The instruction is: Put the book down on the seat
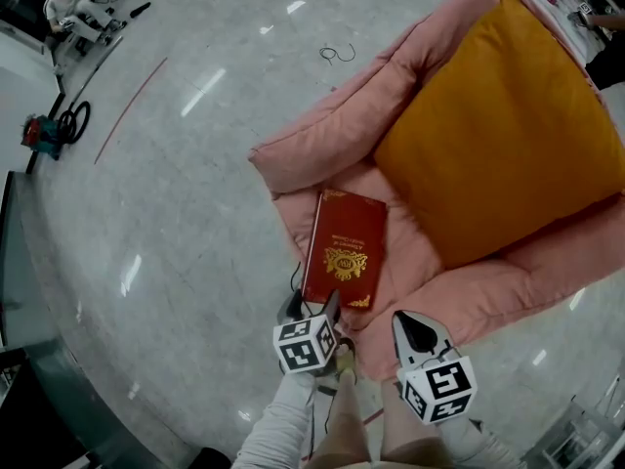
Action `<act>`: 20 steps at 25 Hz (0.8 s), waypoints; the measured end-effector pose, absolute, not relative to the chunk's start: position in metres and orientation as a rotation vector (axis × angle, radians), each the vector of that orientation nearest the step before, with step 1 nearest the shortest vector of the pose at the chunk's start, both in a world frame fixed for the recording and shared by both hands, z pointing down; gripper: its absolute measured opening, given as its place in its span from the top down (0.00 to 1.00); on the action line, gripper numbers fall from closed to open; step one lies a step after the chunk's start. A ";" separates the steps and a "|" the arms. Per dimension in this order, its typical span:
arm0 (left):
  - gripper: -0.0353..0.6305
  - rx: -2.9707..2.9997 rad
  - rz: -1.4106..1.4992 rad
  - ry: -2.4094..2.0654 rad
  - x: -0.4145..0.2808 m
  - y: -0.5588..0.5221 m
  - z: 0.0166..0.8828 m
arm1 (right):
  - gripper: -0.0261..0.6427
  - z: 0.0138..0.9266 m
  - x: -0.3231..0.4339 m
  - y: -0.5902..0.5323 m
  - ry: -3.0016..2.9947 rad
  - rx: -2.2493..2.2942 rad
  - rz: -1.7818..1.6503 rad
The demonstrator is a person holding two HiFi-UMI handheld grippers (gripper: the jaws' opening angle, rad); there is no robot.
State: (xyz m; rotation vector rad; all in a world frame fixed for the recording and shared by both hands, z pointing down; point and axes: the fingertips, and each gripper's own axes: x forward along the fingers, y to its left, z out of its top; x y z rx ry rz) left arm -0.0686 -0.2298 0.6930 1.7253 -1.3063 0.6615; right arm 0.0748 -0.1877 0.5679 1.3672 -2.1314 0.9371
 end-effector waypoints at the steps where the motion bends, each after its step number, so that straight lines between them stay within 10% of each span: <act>1: 0.41 1.726 0.660 -1.308 -0.069 -0.230 0.690 | 0.95 0.566 0.074 -0.189 -2.134 1.366 0.936; 9: 0.46 1.780 0.593 -1.284 -0.064 -0.213 0.655 | 0.95 0.553 0.058 -0.178 -2.173 1.354 0.894; 20: 0.84 1.887 0.485 -1.255 -0.052 -0.187 0.578 | 0.95 0.529 0.046 -0.153 -2.196 1.352 0.816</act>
